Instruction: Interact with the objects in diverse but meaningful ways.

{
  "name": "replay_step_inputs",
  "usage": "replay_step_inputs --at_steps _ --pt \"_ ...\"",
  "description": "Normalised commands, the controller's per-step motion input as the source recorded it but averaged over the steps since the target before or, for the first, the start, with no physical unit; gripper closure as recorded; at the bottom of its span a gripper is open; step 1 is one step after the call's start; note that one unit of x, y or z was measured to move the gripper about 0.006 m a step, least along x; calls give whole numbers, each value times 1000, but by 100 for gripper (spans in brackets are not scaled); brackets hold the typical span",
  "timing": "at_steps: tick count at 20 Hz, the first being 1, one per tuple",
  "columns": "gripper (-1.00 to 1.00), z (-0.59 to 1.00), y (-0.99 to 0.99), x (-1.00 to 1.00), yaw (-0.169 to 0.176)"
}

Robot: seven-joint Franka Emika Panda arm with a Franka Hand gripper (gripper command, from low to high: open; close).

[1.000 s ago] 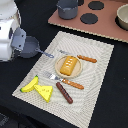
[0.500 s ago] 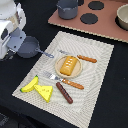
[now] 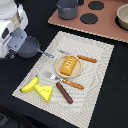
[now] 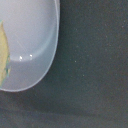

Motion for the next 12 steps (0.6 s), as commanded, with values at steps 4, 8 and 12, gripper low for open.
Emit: replay_step_inputs --at_steps 4,8,12 --pt "-100 -68 283 -216 -111" --pt "-100 -56 259 -205 -104" --pt "-100 -190 176 -211 -72"
